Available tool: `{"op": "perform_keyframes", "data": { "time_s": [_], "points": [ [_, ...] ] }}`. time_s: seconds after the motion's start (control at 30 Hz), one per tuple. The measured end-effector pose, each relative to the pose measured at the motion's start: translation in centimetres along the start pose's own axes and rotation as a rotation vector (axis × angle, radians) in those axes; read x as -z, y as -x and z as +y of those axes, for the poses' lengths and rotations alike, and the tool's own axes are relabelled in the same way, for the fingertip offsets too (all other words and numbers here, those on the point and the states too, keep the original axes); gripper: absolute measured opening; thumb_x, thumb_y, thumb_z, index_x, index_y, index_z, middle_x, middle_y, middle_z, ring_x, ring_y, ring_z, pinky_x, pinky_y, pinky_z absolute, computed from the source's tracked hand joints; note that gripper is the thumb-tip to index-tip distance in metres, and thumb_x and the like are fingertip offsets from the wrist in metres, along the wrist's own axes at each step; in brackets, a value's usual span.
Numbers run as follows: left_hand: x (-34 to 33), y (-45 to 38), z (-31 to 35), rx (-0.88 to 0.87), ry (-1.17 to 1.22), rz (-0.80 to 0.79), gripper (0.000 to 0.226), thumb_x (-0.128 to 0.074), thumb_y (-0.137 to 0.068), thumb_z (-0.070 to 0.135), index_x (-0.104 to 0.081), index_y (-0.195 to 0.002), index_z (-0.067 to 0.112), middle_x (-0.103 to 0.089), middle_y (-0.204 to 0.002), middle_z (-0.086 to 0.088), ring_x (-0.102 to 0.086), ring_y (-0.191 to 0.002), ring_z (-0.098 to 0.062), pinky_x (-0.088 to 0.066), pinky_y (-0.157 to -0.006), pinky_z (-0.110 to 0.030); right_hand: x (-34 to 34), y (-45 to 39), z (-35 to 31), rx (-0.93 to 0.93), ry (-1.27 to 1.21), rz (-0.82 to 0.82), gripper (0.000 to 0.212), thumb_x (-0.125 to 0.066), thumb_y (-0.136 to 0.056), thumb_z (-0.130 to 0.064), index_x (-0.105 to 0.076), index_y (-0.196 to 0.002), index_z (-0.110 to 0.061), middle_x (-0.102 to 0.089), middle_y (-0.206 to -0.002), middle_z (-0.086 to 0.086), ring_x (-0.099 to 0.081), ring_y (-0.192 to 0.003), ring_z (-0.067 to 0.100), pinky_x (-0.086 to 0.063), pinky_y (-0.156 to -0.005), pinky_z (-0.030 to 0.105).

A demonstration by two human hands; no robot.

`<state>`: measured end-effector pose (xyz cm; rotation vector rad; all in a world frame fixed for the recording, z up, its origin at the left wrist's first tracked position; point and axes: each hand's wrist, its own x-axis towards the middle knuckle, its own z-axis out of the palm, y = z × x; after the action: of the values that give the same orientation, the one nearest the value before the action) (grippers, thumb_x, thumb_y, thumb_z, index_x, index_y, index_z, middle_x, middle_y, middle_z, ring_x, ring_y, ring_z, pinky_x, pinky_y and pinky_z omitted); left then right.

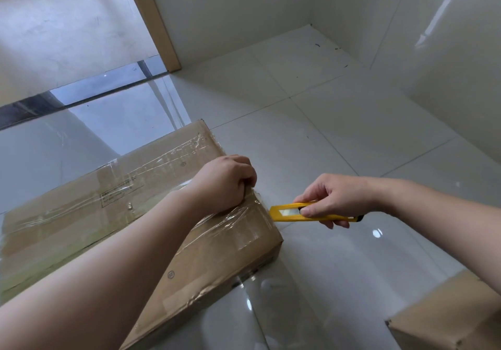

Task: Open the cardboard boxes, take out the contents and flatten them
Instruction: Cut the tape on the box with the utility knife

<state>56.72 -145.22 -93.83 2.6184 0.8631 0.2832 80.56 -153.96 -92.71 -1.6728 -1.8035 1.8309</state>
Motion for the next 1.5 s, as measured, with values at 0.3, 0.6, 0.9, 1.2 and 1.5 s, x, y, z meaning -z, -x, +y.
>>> {"op": "perform_keyframes", "data": {
  "time_s": [0.3,0.6,0.9,1.2,1.5],
  "points": [
    [-0.5,-0.3,0.2,-0.065,-0.01,-0.04,0.03,-0.038,-0.059,0.004,-0.066,-0.066,0.014,-0.064,-0.073,0.004,-0.058,-0.075,-0.021,-0.052,-0.064,-0.035,-0.5,1.2,-0.2,-0.022,0.024,0.039,0.024,-0.055,-0.096,-0.019,-0.068,-0.115,-0.017,-0.057,-0.059,0.007,-0.049,-0.049,0.021,-0.045,-0.046,0.022],
    [-0.5,-0.5,0.3,-0.059,-0.025,-0.06,0.029,-0.037,-0.06,0.004,-0.063,-0.064,0.015,-0.061,-0.073,0.005,-0.053,-0.076,-0.018,-0.051,-0.064,-0.038,-0.3,3.6,1.5,-0.052,0.03,-0.001,0.024,-0.054,-0.096,-0.018,-0.069,-0.115,-0.016,-0.057,-0.059,0.004,-0.048,-0.042,0.012,-0.043,-0.045,0.021],
    [0.8,0.2,0.9,0.029,-0.118,0.079,0.055,-0.036,-0.071,0.01,-0.061,-0.12,0.012,-0.061,-0.118,-0.007,-0.055,-0.11,-0.028,-0.048,-0.092,-0.04,0.1,-0.1,-0.8,0.042,0.017,0.102,0.021,-0.054,-0.097,-0.02,-0.069,-0.112,-0.019,-0.058,-0.061,0.008,-0.049,-0.045,0.017,-0.046,-0.046,0.026],
    [1.7,2.3,-1.3,0.145,-0.126,0.115,0.038,-0.05,-0.079,0.006,-0.066,-0.112,0.012,-0.062,-0.112,-0.005,-0.055,-0.108,-0.027,-0.048,-0.09,-0.039,0.4,-2.6,-2.2,0.044,-0.025,0.139,0.019,-0.056,-0.096,-0.02,-0.068,-0.11,-0.014,-0.059,-0.062,0.009,-0.053,-0.05,0.017,-0.048,-0.047,0.027],
    [1.4,0.9,-1.5,0.163,-0.106,0.108,0.043,-0.049,-0.079,-0.003,-0.065,-0.115,0.015,-0.06,-0.12,-0.003,-0.051,-0.113,-0.025,-0.045,-0.094,-0.038,-0.2,-0.2,-0.9,-0.093,0.142,0.094,0.044,-0.053,-0.093,-0.049,-0.063,-0.074,-0.011,-0.065,-0.062,0.005,-0.056,-0.048,0.018,-0.046,-0.056,0.026]
  ]
}}
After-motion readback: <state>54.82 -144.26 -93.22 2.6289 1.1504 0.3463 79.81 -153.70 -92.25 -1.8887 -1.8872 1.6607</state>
